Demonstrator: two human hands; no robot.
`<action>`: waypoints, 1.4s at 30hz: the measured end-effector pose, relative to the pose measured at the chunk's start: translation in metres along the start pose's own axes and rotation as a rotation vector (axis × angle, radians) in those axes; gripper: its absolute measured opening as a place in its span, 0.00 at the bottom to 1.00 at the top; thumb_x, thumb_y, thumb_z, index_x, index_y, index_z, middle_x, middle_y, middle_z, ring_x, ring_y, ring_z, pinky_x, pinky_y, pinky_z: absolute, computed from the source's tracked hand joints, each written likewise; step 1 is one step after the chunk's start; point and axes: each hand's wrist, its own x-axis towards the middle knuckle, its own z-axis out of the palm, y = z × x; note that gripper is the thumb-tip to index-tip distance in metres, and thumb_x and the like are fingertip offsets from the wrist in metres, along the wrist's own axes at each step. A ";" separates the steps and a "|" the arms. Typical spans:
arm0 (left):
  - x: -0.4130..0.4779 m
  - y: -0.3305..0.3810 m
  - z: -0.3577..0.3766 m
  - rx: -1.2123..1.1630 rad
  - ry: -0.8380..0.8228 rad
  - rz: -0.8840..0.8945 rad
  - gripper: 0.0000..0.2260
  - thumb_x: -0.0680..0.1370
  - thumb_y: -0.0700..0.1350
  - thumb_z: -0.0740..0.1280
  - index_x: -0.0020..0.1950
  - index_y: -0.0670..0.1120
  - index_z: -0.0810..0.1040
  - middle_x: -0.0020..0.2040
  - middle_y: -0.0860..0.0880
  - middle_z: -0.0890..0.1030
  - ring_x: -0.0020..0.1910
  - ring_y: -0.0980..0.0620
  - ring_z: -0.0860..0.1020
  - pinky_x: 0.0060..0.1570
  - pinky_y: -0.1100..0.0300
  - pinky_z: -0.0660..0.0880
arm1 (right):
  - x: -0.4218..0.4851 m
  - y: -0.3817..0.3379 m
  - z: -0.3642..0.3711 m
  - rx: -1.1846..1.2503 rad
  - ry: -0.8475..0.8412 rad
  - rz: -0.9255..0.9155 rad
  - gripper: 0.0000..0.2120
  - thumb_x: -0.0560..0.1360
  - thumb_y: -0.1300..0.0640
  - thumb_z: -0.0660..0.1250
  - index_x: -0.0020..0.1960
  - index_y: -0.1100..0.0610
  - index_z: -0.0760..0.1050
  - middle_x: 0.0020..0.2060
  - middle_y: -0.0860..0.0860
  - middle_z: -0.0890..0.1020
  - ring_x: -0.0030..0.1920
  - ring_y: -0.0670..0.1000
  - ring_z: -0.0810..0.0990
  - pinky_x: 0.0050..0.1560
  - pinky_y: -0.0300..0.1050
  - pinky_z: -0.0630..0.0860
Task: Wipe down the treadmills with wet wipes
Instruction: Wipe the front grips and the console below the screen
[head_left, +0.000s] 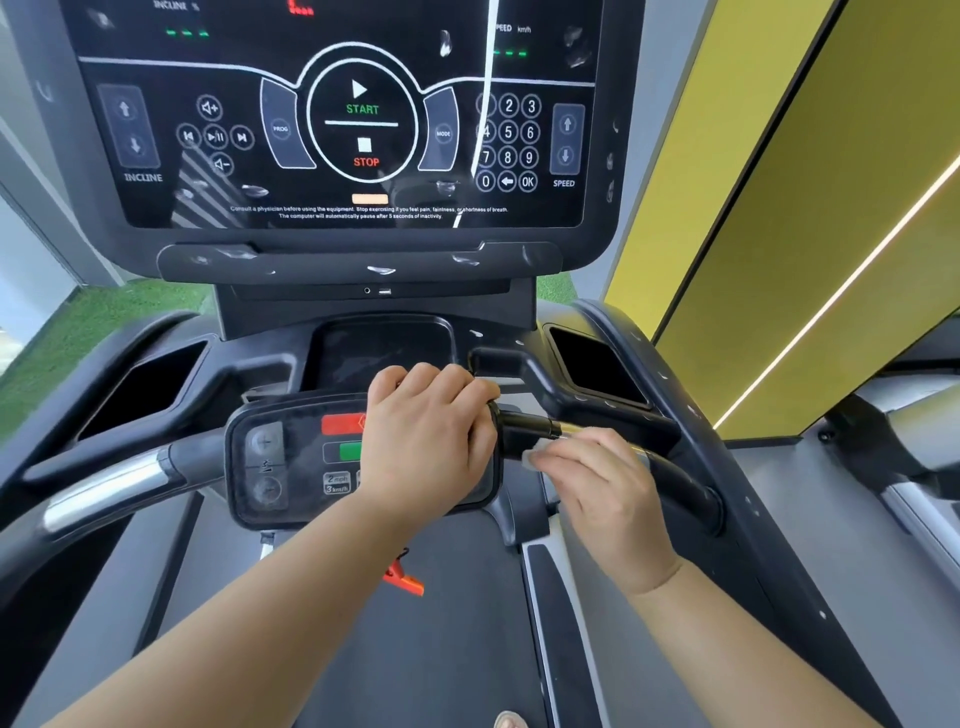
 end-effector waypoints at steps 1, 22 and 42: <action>0.000 0.000 0.001 -0.001 0.009 0.002 0.14 0.76 0.45 0.56 0.45 0.49 0.81 0.38 0.52 0.79 0.35 0.47 0.75 0.45 0.53 0.66 | 0.001 -0.003 0.004 -0.006 0.003 -0.005 0.05 0.73 0.68 0.70 0.46 0.63 0.83 0.43 0.54 0.83 0.45 0.53 0.77 0.51 0.44 0.77; 0.000 0.001 0.000 0.012 0.011 0.008 0.13 0.76 0.45 0.56 0.46 0.49 0.82 0.38 0.52 0.79 0.36 0.46 0.75 0.46 0.53 0.65 | 0.018 -0.010 0.009 0.034 0.076 0.147 0.07 0.72 0.63 0.71 0.35 0.61 0.79 0.32 0.51 0.80 0.36 0.53 0.78 0.37 0.47 0.76; 0.000 0.001 -0.002 0.005 -0.014 0.002 0.14 0.76 0.45 0.55 0.46 0.49 0.82 0.39 0.51 0.80 0.36 0.46 0.75 0.45 0.53 0.65 | 0.011 -0.028 0.014 0.172 0.040 0.342 0.10 0.73 0.59 0.63 0.34 0.59 0.70 0.33 0.52 0.79 0.37 0.54 0.79 0.34 0.47 0.77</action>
